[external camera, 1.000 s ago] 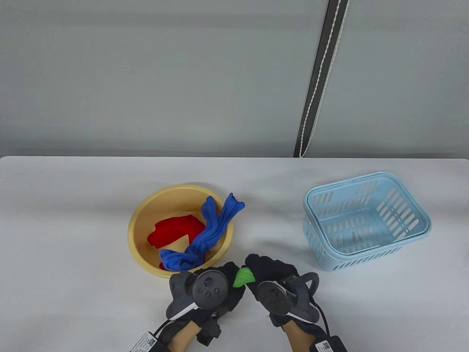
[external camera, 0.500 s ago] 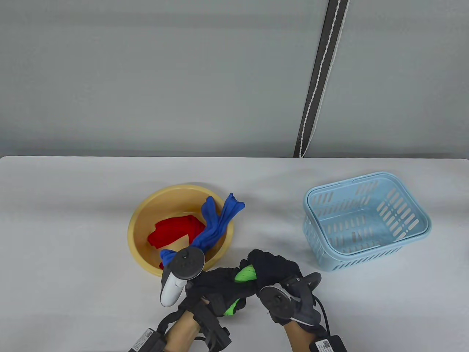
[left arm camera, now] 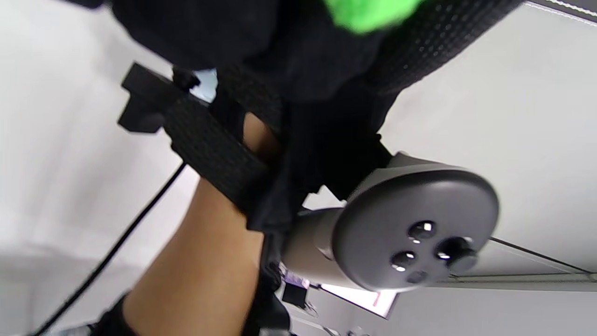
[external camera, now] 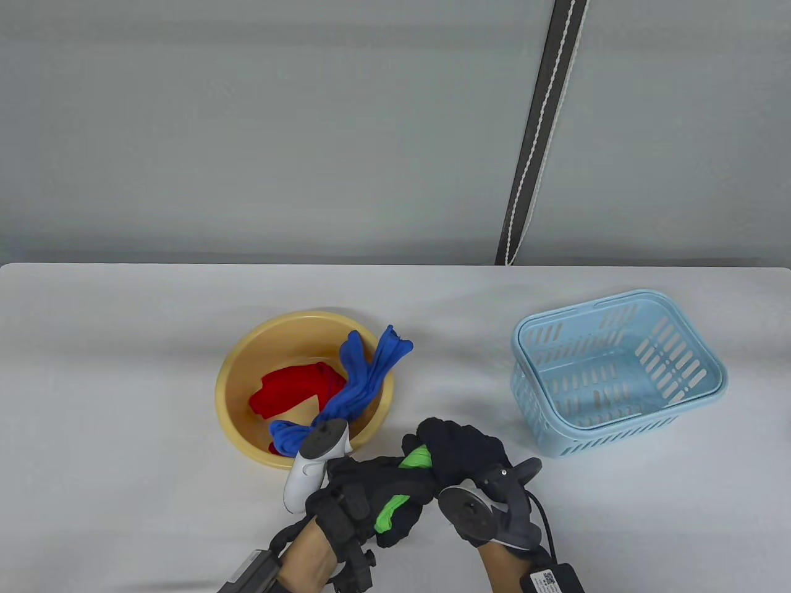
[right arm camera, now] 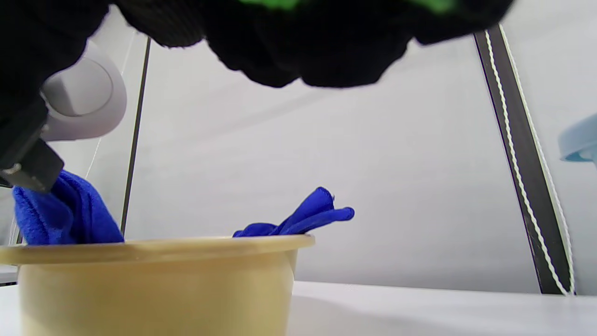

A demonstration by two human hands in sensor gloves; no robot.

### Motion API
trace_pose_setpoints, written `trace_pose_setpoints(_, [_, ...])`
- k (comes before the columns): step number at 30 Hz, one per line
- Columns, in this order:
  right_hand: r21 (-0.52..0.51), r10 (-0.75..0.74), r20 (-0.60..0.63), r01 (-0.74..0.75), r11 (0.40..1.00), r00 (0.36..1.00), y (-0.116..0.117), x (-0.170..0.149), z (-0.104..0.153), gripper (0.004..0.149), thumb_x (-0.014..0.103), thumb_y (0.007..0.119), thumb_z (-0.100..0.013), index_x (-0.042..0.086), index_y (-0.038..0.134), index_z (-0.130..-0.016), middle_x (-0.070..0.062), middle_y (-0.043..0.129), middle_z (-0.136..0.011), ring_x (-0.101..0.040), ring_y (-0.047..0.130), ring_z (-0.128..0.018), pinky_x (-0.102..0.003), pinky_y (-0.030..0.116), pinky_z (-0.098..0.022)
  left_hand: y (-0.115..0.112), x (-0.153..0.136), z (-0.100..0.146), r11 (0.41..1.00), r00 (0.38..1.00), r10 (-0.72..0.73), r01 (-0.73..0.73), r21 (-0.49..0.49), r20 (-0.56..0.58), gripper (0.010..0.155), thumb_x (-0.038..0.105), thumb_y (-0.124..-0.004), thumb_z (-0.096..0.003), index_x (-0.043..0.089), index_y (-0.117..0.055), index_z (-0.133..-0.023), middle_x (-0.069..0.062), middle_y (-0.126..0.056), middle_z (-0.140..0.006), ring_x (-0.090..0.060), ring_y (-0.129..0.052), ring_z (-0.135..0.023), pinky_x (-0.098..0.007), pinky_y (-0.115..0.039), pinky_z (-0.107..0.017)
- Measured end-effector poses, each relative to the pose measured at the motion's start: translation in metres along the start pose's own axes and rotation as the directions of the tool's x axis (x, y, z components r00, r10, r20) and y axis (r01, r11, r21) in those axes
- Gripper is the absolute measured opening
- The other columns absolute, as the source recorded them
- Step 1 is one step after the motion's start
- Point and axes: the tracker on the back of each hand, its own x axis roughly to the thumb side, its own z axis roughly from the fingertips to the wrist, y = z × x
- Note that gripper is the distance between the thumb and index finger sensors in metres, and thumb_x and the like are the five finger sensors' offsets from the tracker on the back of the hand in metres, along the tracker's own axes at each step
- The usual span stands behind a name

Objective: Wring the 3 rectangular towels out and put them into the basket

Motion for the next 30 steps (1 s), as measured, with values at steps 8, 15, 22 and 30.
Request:
trace_pose_setpoints(8, [-0.038,0.027,0.027,-0.026,0.999,0.999,-0.002,0.002,-0.001,0.039,0.051,0.071,-0.058,0.019,0.074,-0.078,-0.001,0.094,-0.047,-0.018,0.096,-0.022,-0.038,0.085,-0.015,-0.004,-0.006,-0.004,0.985,0.989,0.143,-0.139,-0.1,0.03,0.04,0.053,-0.078,-0.0583,0.015,-0.089,-0.065,0.008,-0.1,-0.028,-0.017,-0.095,-0.01,-0.036,-0.087,-0.008])
trace_pose_setpoints(15, [-0.021,0.041,0.051,-0.04,0.999,0.998,0.0,0.005,0.001,0.039,0.049,0.078,-0.055,0.02,0.073,-0.081,-0.003,0.094,-0.055,-0.022,0.099,-0.03,-0.042,0.087,-0.022,0.005,0.001,0.006,0.994,0.994,-0.103,0.102,-0.022,-0.027,0.042,0.055,-0.079,-0.0583,0.015,-0.089,-0.068,0.006,-0.101,-0.033,-0.018,-0.096,-0.015,-0.037,-0.087,-0.012])
trace_pose_setpoints(22, [0.123,0.103,0.184,-0.127,0.984,0.977,-0.006,0.014,0.008,0.05,0.043,0.093,-0.047,0.026,0.072,-0.089,-0.004,0.094,-0.077,-0.027,0.103,-0.064,-0.05,0.087,-0.044,-0.001,0.024,0.029,0.684,0.698,-0.684,0.715,0.144,-0.214,0.052,0.06,-0.082,-0.0558,0.014,-0.086,-0.079,0.0,-0.105,-0.049,-0.023,-0.1,-0.03,-0.04,-0.089,-0.024])
trace_pose_setpoints(30, [0.227,-0.014,0.203,-0.033,0.973,0.979,-0.025,0.015,0.005,0.072,0.041,0.099,-0.042,0.025,0.066,-0.104,-0.007,0.084,-0.096,-0.034,0.092,-0.086,-0.054,0.083,-0.054,-0.019,0.047,0.052,0.277,0.391,-0.851,0.901,0.333,-0.35,0.065,0.063,-0.086,-0.0507,0.016,-0.079,-0.094,-0.007,-0.103,-0.073,-0.032,-0.102,-0.052,-0.046,-0.088,-0.037])
